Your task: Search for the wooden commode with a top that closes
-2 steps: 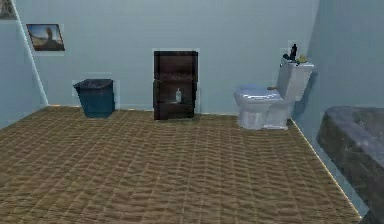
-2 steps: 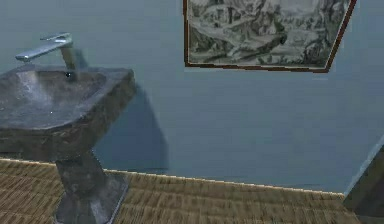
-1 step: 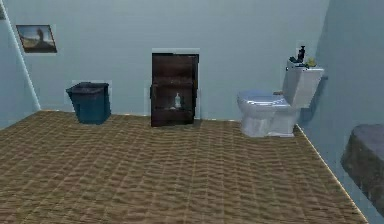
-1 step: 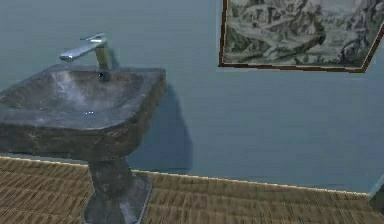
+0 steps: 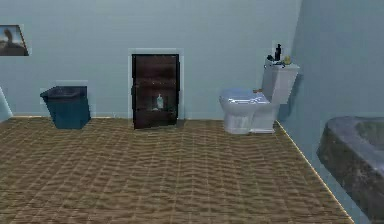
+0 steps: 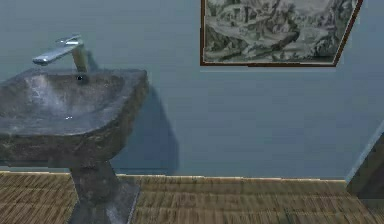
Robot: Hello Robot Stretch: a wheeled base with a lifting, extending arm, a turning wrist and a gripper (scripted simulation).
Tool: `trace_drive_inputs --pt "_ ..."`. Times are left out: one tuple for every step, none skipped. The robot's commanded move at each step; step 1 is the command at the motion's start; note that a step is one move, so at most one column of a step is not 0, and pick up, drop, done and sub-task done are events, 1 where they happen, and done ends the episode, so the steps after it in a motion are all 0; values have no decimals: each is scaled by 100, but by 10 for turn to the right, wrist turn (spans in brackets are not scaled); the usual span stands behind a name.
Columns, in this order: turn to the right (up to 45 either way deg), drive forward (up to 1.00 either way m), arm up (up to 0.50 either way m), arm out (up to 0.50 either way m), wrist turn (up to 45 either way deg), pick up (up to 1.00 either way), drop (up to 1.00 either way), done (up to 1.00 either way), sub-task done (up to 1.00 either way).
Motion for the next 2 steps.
trace_drive_inputs --pt "0 100 0 0 0 0 0 0 0" --pt "120 0 0 0 0 0 0 0 0"
